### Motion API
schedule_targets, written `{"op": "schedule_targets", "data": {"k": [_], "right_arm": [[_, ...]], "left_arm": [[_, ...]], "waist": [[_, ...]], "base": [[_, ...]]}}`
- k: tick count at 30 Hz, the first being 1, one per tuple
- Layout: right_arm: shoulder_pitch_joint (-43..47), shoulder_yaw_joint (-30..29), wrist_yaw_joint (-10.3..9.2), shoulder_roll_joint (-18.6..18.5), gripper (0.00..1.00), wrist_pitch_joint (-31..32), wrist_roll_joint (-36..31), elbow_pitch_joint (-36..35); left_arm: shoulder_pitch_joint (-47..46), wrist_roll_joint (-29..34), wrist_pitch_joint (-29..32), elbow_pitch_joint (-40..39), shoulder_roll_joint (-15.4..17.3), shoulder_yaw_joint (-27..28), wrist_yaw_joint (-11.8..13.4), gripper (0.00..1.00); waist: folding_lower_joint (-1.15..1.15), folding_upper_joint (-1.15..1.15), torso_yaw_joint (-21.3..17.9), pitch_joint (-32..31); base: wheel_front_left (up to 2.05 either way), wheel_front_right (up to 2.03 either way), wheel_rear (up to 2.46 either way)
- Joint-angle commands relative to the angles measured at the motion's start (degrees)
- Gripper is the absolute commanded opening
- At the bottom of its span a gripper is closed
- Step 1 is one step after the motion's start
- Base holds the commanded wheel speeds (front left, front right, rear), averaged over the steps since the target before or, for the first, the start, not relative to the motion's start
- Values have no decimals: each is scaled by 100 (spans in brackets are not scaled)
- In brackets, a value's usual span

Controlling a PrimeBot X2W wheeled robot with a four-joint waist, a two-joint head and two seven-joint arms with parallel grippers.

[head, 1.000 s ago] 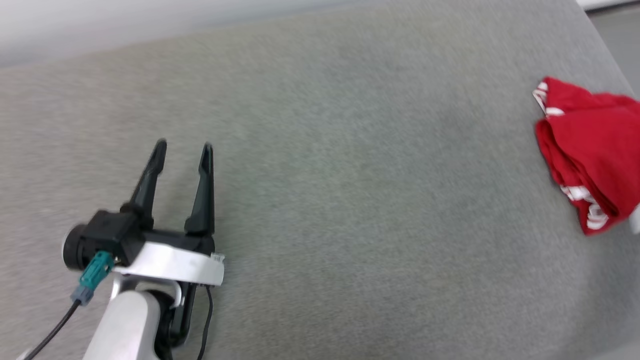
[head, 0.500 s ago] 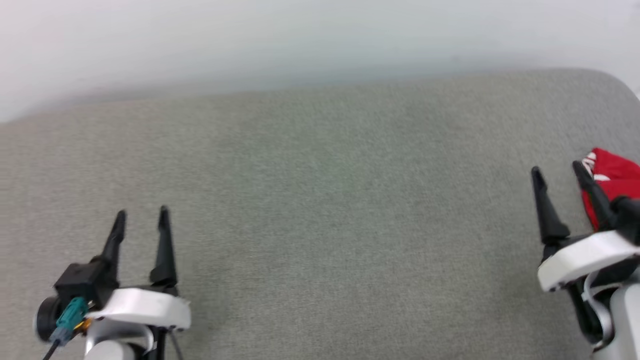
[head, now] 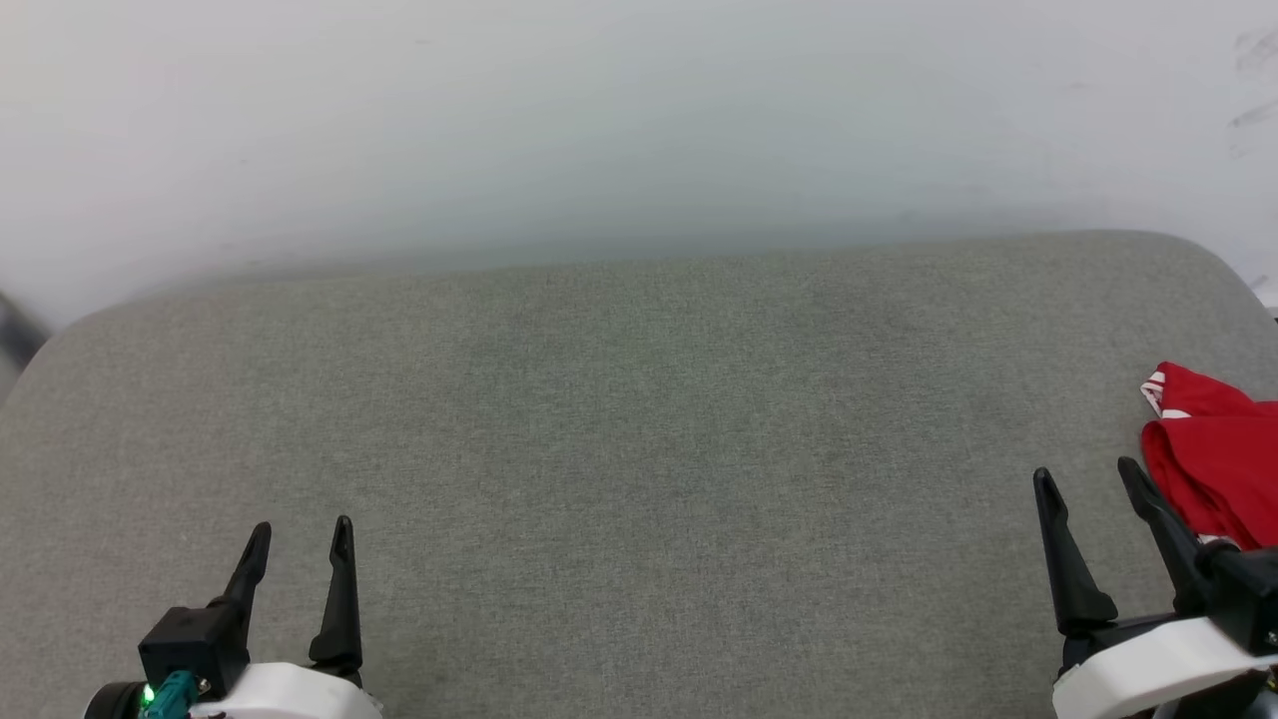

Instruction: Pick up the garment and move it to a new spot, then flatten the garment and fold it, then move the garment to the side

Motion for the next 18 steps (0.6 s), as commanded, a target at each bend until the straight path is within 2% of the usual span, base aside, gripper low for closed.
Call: {"op": "schedule_targets", "data": {"k": [1,18], "right_arm": [[152,5,-5,68,100,65,-42,-131],[312,58,-5,189,100,245,-80,-356]], "left_arm": [[88,15,9,-14,-2,-25,3,100],[141,-43,58,-40,21,-126,51,100]], "waist": [[2,0,-21,-63],[2,0,29,-95]], "base": [[0,0,0],[0,0,0]]}}
